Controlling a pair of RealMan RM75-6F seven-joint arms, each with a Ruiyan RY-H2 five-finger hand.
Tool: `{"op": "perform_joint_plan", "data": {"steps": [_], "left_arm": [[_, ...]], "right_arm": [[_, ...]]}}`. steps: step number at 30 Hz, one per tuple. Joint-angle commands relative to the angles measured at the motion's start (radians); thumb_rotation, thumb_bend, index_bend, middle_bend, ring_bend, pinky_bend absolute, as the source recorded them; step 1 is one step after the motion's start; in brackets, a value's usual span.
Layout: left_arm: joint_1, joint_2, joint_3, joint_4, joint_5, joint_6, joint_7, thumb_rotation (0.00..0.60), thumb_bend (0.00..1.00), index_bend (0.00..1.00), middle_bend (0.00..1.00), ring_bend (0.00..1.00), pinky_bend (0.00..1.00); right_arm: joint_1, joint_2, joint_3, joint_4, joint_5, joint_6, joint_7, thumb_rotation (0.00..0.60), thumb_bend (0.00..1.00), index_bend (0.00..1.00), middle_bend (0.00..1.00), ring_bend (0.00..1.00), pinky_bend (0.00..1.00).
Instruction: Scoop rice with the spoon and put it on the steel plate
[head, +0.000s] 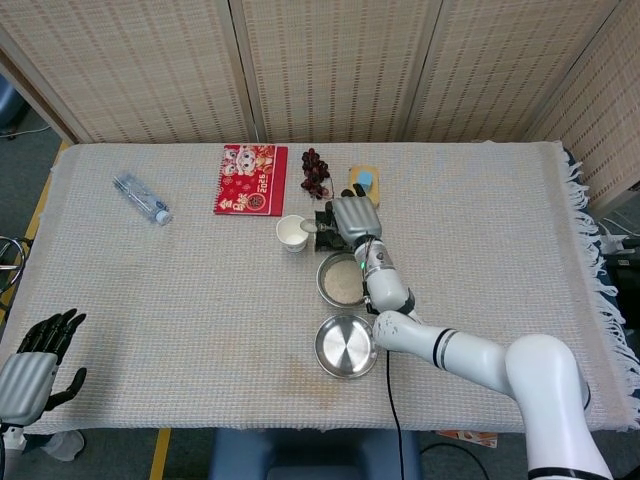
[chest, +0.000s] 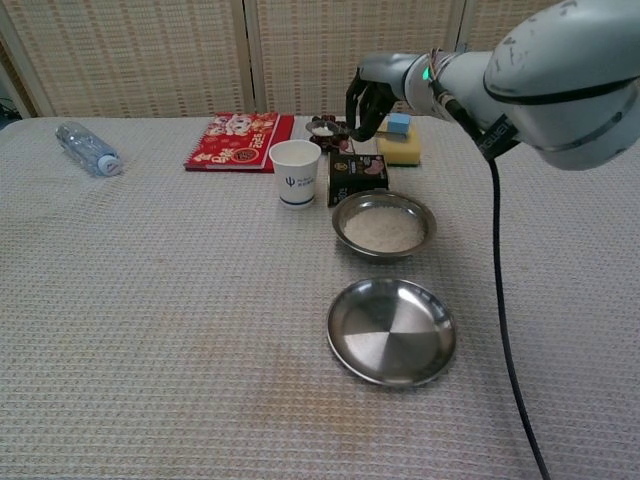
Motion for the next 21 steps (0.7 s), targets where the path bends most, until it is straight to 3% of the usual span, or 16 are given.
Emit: {"op": "perform_joint_plan", "data": {"steps": [1, 13, 21], "left_arm": [[0.001, 0.001, 0.000, -0.001, 0.001, 0.001, -0.002, 0.600, 0.42, 0.00, 0.00, 0.00, 0.10], [0.001, 0.008, -0.001, -0.008, -0.011, -0.010, -0.006, 0.600, 0.42, 0.00, 0.00, 0.00, 0.10], [0.002, 0.009, -0.003, -0.002, -0.015, -0.012, -0.011, 0.600, 0.42, 0.00, 0.00, 0.00, 0.10]], "right_arm": [[0.045, -0.046, -0.003, 0.064, 0.030, -0.008, -0.047, 0.600, 0.38, 0.95, 0.56, 0.14, 0.01], [0.129, -0.178, -0.065, 0.240, -0.048, 0.016, -0.180, 0.600, 0.38, 0.95, 0.56, 0.14, 0.01], [0.152, -0.229, -0.161, 0.317, -0.233, 0.086, -0.301, 0.600, 0.38, 0.95, 0.56, 0.14, 0.02]]}}
